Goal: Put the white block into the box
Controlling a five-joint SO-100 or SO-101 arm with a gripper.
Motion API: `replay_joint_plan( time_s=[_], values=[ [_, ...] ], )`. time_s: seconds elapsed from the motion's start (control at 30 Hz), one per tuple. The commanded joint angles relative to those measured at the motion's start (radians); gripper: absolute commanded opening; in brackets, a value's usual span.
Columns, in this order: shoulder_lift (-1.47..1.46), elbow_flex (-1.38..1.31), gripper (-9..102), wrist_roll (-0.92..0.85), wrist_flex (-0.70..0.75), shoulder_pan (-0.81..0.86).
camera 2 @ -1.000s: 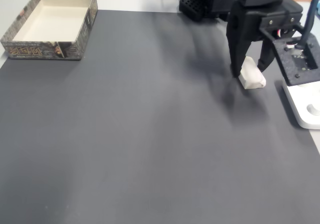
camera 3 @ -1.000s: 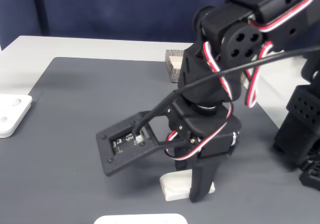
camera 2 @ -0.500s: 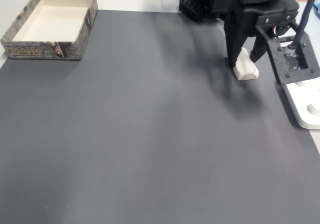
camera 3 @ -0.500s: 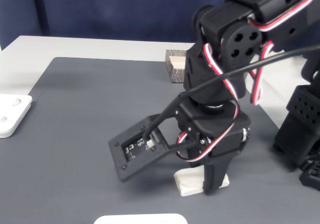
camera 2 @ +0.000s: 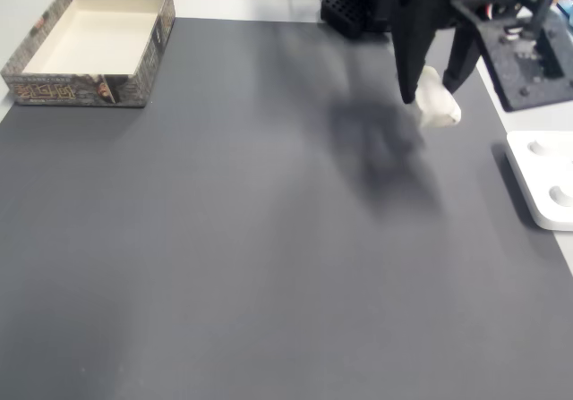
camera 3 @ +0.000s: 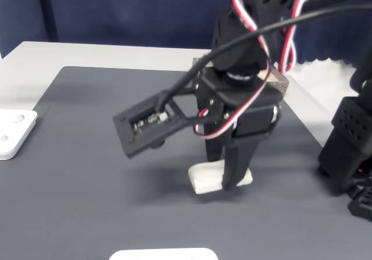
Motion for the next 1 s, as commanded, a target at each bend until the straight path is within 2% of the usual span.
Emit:
replay_joint_plan(
  time_s=[0.0,0.3,0.47,0.67,0.97],
  values=[
    [0.098,-0.107,-2,0.029,0.089,0.081],
    [0.17,-0.15,-2,0.127,0.256,0.236],
    [0.21,-0.161,-2,0.202,0.258,0.364],
    [0.222,-0.175,-2,0.316,0.245,0.598],
    [0.057,-0.36,-2,0.535,0.189,0.966]
  ],
)
